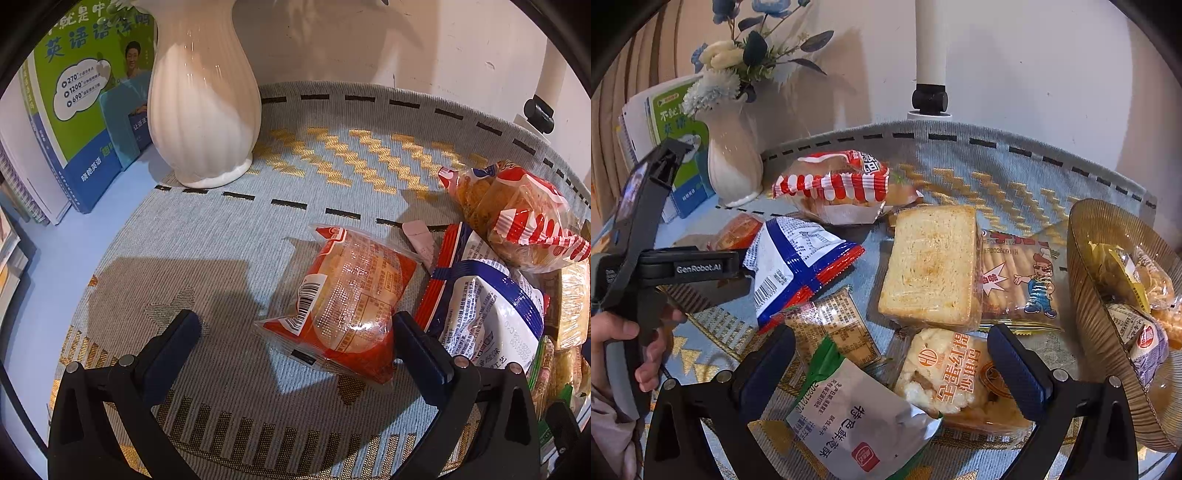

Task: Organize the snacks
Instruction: 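Move both tools back over the remaining snacks, then grasp the orange bread bag with the left tool while the right tool grasps the green-and-white biscuit pack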

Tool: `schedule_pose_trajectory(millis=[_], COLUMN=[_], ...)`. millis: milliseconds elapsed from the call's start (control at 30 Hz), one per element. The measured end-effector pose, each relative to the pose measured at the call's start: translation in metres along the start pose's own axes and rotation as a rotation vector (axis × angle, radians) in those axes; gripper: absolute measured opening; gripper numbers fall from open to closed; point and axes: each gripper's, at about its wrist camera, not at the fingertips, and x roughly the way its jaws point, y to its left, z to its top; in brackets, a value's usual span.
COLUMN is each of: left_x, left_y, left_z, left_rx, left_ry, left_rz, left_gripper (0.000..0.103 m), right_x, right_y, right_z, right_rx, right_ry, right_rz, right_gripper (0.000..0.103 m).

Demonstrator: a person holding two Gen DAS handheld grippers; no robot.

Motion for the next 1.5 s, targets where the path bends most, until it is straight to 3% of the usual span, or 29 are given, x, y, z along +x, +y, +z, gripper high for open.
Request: schedule_pose_trajectory(millis=[200, 367, 567, 700, 1000, 1100, 1267, 1367, 1467, 1500], left_x=[0.0, 0.0, 0.0, 0.0, 0.001, 0.003, 0.005, 0.005, 0.006, 0.002], left_y=[-0.001, 0.0, 0.0, 0.0, -0.001, 0.0, -0.001, 0.0, 0.004, 0.007], left_z=[0.0, 0.0, -0.001, -0.001, -0.001, 0.0, 0.006, 0.007, 0.01, 0.01], left_rx=[0.0, 0.0, 0.0, 0.0, 0.001, 0.002, 0.008, 0.007, 0.007, 0.006], left_ry=[0.0, -0.001, -0.001, -0.002, -0.002, -0.001, 0.0, 0.0, -0.006, -0.029], left_rz=[0.001, 0.001, 0.002, 0.003, 0.005, 0.01, 0.021, 0.021, 0.001, -0.039], left_gripper=[0.103, 0.103, 0.103, 0.103, 0.103, 0.103, 0.103, 0.103, 0.1, 0.081], right_x=[-0.012, -0.02, -0.027, -0.033, -0.042, -0.024, -0.02, -0.019, -0.018, -0.018], right_y=[-0.016, -0.017, -0.005, -0.009, -0.018, -0.023, -0.017, -0.015, -0.017, -0.018], right_z=[-0.005, -0.009, -0.016, -0.023, -0.045, -0.044, -0.04, -0.04, -0.041, -0.041], right_rx=[0.078, 0.089, 0.065, 0.112, 0.247, 0.287, 0.278, 0.279, 0.305, 0.31], right_ry=[-0.043, -0.06, -0.059, -0.064, -0.025, 0.057, 0.059, 0.059, 0.056, 0.055], right_rz=[0.101, 0.129, 0.283, 0.322, 0.27, 0.304, 0.327, 0.332, 0.338, 0.349], right_gripper=[0.103, 0.103, 0.103, 0.095, 0.09, 0.09, 0.089, 0.076, 0.04, 0.035])
